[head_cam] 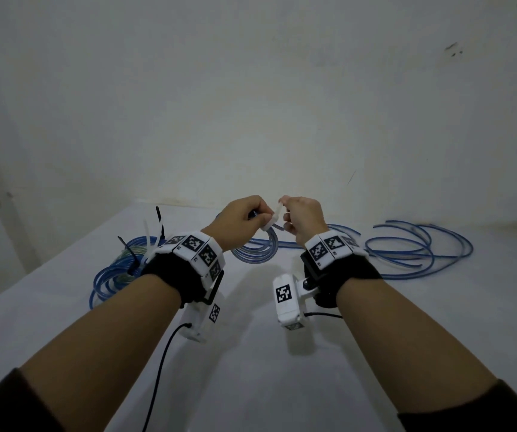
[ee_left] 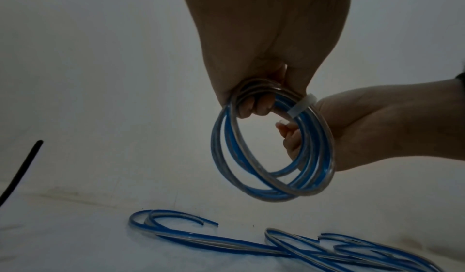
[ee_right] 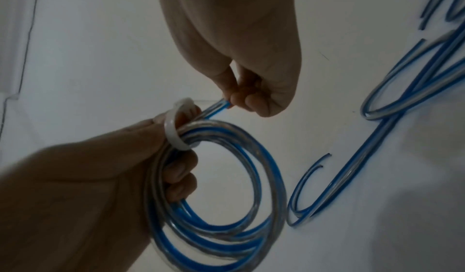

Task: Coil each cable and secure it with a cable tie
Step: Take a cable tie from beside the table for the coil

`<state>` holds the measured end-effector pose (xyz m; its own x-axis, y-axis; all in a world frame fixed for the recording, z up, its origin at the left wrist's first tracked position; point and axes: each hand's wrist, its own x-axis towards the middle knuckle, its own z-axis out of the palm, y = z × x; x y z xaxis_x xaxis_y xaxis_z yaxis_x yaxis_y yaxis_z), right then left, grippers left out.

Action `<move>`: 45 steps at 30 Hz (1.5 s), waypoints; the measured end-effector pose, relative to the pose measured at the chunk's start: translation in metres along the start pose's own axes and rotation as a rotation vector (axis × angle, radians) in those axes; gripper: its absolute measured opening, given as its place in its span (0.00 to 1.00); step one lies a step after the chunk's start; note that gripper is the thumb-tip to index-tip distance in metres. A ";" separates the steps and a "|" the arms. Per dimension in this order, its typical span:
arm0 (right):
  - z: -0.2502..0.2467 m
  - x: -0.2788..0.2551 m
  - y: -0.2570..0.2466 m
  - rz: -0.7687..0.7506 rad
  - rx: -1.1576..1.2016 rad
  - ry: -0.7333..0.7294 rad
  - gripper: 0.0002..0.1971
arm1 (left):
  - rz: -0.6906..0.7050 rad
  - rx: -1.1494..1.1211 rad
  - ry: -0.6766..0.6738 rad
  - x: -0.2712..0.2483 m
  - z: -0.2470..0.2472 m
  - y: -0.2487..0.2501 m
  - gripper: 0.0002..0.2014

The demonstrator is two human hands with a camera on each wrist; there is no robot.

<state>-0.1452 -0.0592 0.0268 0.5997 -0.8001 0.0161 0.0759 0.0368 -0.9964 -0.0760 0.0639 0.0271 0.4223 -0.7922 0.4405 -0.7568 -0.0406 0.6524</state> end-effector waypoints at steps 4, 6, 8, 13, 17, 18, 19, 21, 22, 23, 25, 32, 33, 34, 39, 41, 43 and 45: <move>-0.002 -0.014 0.002 0.018 0.064 -0.264 0.10 | -0.029 0.006 0.030 0.000 0.000 -0.004 0.07; -0.001 -0.013 0.003 -0.016 0.046 -0.266 0.11 | -0.029 0.016 0.023 0.000 0.001 -0.006 0.08; 0.000 -0.010 0.004 -0.045 0.023 -0.212 0.12 | -0.026 0.028 0.007 -0.002 0.004 -0.004 0.12; -0.001 0.002 0.005 -0.085 -0.035 -0.123 0.13 | 0.014 0.079 -0.028 -0.005 0.006 0.007 0.15; 0.000 0.007 0.002 -0.077 -0.136 -0.094 0.14 | 0.034 0.112 -0.038 -0.007 0.006 0.008 0.10; 0.000 0.008 0.002 -0.069 -0.154 -0.087 0.14 | 0.037 0.126 -0.041 -0.007 0.006 0.007 0.09; 0.000 0.008 0.002 -0.063 -0.168 -0.082 0.14 | 0.040 0.138 -0.046 -0.008 0.007 0.006 0.09; -0.001 0.009 0.002 -0.057 -0.185 -0.082 0.15 | 0.038 0.162 -0.060 -0.007 0.007 0.004 0.08; -0.002 0.009 0.002 -0.054 -0.192 -0.083 0.15 | 0.034 0.170 -0.069 -0.007 0.007 0.004 0.08; -0.002 0.010 0.002 -0.051 -0.201 -0.083 0.15 | 0.031 0.175 -0.077 -0.007 0.008 0.004 0.08; -0.001 0.010 0.002 -0.048 -0.221 -0.082 0.16 | 0.034 0.186 -0.085 -0.008 0.008 0.005 0.07; 0.001 0.005 0.002 -0.102 -0.210 -0.070 0.15 | 0.023 0.185 -0.084 -0.010 0.003 0.009 0.07; 0.002 0.002 0.000 -0.133 -0.204 -0.067 0.14 | 0.015 0.176 -0.068 -0.012 0.002 0.010 0.07; 0.004 -0.001 -0.005 -0.169 -0.206 -0.059 0.13 | 0.003 0.174 -0.039 -0.012 0.000 0.012 0.08; 0.018 -0.031 -0.031 -0.274 -0.247 -0.092 0.13 | -0.135 0.088 0.366 -0.010 -0.017 0.015 0.07; 0.028 -0.050 -0.036 -0.254 -0.208 -0.237 0.11 | -0.181 0.073 0.471 -0.012 -0.025 0.015 0.06; 0.038 -0.067 -0.037 -0.259 -0.183 -0.295 0.10 | -0.203 0.070 0.519 -0.017 -0.031 0.018 0.08; 0.046 -0.078 -0.037 -0.269 -0.148 -0.291 0.13 | -0.243 -0.034 0.527 -0.024 -0.038 0.023 0.11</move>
<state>-0.1577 0.0296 0.0662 0.7756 -0.5664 0.2787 0.1579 -0.2534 -0.9544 -0.0845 0.1053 0.0544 0.7796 -0.3525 0.5176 -0.5945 -0.1567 0.7887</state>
